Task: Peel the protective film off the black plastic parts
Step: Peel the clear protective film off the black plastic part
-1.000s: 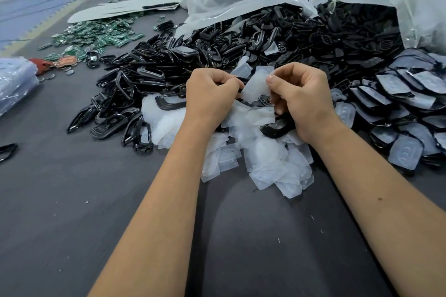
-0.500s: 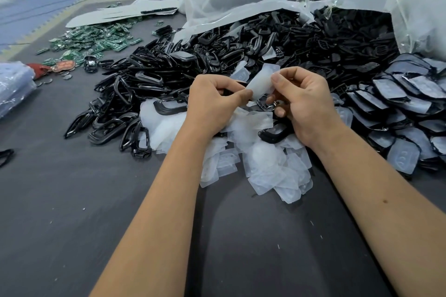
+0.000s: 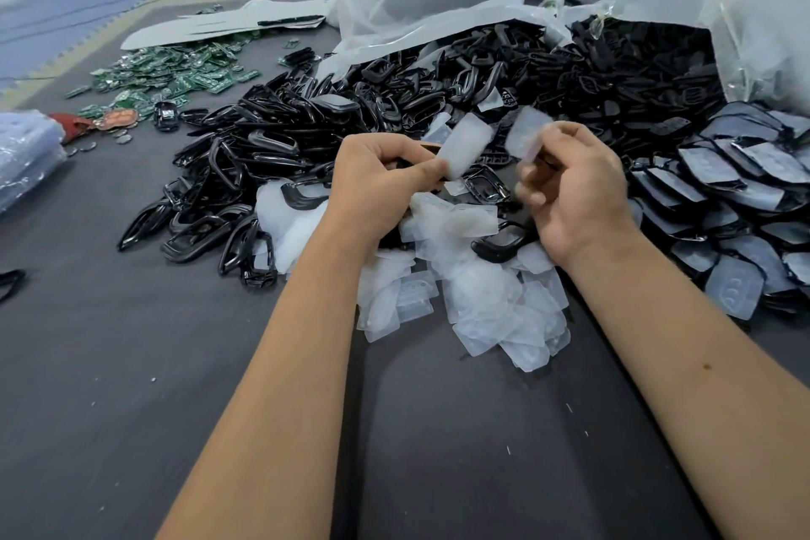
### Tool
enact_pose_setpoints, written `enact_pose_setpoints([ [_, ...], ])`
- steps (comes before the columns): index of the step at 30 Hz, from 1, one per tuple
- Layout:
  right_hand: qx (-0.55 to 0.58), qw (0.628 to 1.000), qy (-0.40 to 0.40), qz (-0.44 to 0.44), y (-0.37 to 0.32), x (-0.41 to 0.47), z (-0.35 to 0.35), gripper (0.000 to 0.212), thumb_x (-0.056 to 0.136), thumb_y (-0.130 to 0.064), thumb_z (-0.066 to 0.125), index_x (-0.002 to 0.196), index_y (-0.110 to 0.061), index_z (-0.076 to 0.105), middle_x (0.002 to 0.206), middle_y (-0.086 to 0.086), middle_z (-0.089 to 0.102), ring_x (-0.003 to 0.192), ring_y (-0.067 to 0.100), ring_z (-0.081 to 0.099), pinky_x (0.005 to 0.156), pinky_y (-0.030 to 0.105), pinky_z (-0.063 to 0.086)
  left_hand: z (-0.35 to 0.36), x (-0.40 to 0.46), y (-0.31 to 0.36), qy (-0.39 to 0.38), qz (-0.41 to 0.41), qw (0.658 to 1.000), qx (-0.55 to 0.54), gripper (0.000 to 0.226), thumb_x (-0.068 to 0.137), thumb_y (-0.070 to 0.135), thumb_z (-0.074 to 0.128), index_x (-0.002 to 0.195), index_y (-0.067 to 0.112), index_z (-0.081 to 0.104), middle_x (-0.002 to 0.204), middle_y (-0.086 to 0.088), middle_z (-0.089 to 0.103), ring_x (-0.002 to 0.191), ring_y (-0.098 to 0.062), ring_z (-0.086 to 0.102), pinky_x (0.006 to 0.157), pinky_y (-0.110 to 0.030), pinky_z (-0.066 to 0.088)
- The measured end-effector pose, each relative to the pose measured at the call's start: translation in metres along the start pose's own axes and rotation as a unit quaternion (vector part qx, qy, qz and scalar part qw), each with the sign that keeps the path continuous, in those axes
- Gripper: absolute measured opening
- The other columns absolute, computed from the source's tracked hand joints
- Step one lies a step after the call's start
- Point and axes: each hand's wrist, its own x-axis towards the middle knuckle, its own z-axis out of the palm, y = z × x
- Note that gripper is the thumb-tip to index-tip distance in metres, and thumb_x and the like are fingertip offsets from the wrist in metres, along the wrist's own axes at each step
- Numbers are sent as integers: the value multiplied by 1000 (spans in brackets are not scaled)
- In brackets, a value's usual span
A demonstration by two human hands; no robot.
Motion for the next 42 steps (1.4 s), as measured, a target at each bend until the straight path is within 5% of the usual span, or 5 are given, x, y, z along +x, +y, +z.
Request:
enact_pose_setpoints([
  [3,22,999,35,-2,2,2,0,22,108,-6,47,86,-12,51,67,3,63,53,14,51,41,23,32,-4,0,0,37,9,999,-5,5,81,12,84,77,11,82,81,-7,79,79,-26,76,84,-43,62],
  [14,-71,996,15,-53,8,-1,4,16,103,-3,57,92,-13,52,73,2,67,52,15,52,41,23,34,7,-2,-1,136,131,965,180,9,88,8,73,89,11,82,92,5,77,83,-13,73,82,-42,61],
  [19,-100,992,-5,-71,7,-4,4,24,94,6,65,111,-10,60,81,4,62,56,15,56,41,24,38,10,-2,3,143,71,983,93,11,84,5,78,86,16,80,81,3,76,75,-16,75,77,-43,63],
  [29,-118,988,-32,-98,9,-6,6,9,102,-9,64,95,-13,68,83,7,69,68,17,62,47,25,42,12,-5,7,116,-33,984,-133,25,83,-15,72,88,9,75,87,-12,71,75,-17,76,65,-24,59],
  [42,-212,959,-93,-165,13,-9,8,2,93,-6,76,94,-8,75,77,6,76,59,13,68,50,22,49,32,-7,7,122,-34,983,-133,20,79,-16,76,87,2,76,90,-11,73,74,-24,76,69,-31,63],
])
